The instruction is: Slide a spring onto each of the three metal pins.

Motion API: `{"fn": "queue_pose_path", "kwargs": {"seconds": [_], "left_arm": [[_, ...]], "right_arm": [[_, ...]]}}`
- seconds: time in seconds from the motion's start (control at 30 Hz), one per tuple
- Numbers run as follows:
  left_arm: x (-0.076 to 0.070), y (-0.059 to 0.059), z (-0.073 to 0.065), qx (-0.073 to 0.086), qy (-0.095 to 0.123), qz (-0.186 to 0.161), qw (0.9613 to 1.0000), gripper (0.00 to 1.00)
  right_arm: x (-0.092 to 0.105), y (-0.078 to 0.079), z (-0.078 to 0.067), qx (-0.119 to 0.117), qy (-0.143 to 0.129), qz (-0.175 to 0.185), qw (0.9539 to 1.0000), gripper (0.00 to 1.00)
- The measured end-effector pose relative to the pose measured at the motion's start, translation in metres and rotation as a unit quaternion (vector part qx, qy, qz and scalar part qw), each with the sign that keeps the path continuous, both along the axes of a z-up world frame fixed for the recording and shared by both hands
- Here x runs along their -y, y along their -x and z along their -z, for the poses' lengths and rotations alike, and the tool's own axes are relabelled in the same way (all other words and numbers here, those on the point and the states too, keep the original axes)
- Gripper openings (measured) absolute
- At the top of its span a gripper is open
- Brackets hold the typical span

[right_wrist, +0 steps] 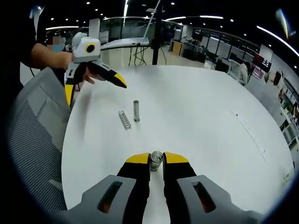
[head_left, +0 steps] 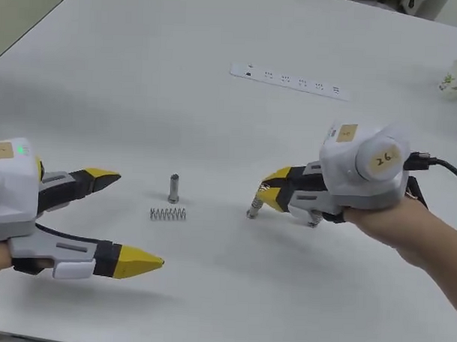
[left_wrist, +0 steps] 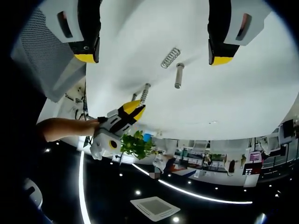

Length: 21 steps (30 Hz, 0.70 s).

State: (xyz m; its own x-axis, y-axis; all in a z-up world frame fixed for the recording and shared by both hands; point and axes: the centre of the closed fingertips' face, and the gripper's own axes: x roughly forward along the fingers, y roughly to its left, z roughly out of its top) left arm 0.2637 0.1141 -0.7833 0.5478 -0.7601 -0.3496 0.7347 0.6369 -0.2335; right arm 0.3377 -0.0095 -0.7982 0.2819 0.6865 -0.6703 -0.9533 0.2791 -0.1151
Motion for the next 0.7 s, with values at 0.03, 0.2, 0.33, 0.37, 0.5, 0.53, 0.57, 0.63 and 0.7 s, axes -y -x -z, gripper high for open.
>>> {"fn": "queue_pose_path", "kwargs": {"seconds": [0.03,0.2,0.33,0.37,0.5,0.53,0.57,0.63,0.7], "left_arm": [[0.0,0.0,0.0,0.0,0.0,0.0,1.0,0.94],[0.0,0.0,0.0,0.0,-0.002,0.001,1.0,0.94],[0.001,0.0,0.001,-0.001,-0.001,0.002,1.0,0.94],[0.001,0.0,0.001,-0.001,-0.001,0.002,1.0,0.94],[0.001,0.0,0.0,0.0,-0.001,0.002,1.0,0.93],[0.001,0.0,0.0,-0.001,0.0,0.002,1.0,0.93],[0.001,0.0,0.0,-0.001,0.0,0.002,1.0,0.93],[0.001,0.0,0.001,-0.001,-0.002,0.002,1.0,0.93],[0.001,0.0,0.001,-0.002,-0.001,0.003,1.0,0.93]], "right_arm": [[0.001,0.0,0.003,-0.001,0.002,0.001,1.0,0.08],[0.003,-0.001,0.012,-0.009,0.008,0.008,0.9999,0.08],[0.003,-0.002,0.015,-0.01,0.004,0.011,0.9999,0.08],[0.003,-0.002,0.015,-0.018,0.0,0.019,0.9996,0.08],[0.003,-0.004,0.014,-0.025,-0.014,0.031,0.9991,0.08],[0.003,-0.004,0.014,-0.024,-0.014,0.032,0.9991,0.08],[0.003,-0.003,0.014,-0.024,-0.014,0.032,0.9991,0.08],[0.003,-0.004,0.014,-0.026,-0.016,0.033,0.999,0.08],[0.003,-0.004,0.014,-0.023,-0.012,0.031,0.9992,0.08]]}}
